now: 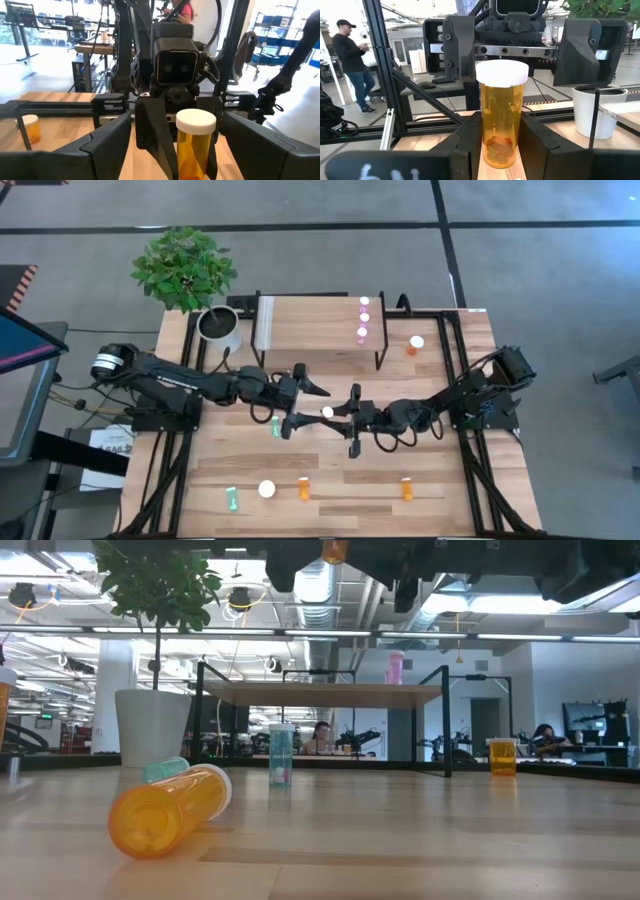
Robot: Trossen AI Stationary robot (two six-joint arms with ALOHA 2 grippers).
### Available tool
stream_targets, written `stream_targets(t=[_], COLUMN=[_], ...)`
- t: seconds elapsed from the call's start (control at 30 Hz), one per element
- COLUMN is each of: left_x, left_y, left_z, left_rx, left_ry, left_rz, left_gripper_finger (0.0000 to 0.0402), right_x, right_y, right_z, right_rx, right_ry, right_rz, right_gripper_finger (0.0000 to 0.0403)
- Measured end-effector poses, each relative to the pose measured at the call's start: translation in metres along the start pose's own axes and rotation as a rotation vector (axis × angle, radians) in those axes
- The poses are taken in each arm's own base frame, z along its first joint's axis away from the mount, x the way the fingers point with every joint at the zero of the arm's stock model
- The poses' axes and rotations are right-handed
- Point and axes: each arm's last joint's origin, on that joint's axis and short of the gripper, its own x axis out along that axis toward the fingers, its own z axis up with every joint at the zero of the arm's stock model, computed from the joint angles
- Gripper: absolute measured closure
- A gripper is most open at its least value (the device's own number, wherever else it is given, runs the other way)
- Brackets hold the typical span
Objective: Pick and place medicine bottles onto shelf by color
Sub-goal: Put the middle orange pill bottle on the shelf
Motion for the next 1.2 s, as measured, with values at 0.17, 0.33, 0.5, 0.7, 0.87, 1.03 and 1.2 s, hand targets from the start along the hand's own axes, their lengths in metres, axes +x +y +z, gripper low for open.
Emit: stream_targets(t=[0.17,0.33,0.5,0.7,0.87,1.03,1.2], left_x=[0.0010,0.0019,0.0019,0.0019,0.0019,0.0019,0.0018], left_y=[0.0003,0.0004,0.0002,-0.0002,-0.0010,-0.0013,-0.0014], left_z=[-0.0022,-0.0031,-0.0028,-0.0028,-0.0023,-0.0003,0.0003], left_rx=[0.001,0.001,0.002,0.003,0.010,0.012,0.013], left_ry=[0.011,0.011,0.008,0.008,0.004,-0.016,-0.021], left_rz=[0.001,0.000,-0.008,-0.011,-0.041,-0.046,-0.048], left_gripper_finger=[0.0120,0.0152,0.0180,0.0210,0.0239,0.0266,0.0294], right_x=[0.0000,0.0000,0.0000,0.0000,0.0000,0.0000,-0.0001], right_y=[0.0000,0.0000,0.0000,0.0000,0.0000,0.0000,0.0000], right_z=[0.0000,0.0001,-0.0001,-0.0001,-0.0001,0.0000,-0.0002], right_rx=[0.002,0.011,0.015,0.016,0.018,0.019,0.034], right_ry=[0.000,-0.001,0.001,0.001,0.001,0.000,0.001], right_rz=[0.000,0.000,0.000,0.000,0.000,0.000,0.000], right_gripper_finger=[0.0280,0.0280,0.0280,0.0280,0.0280,0.0280,0.0280])
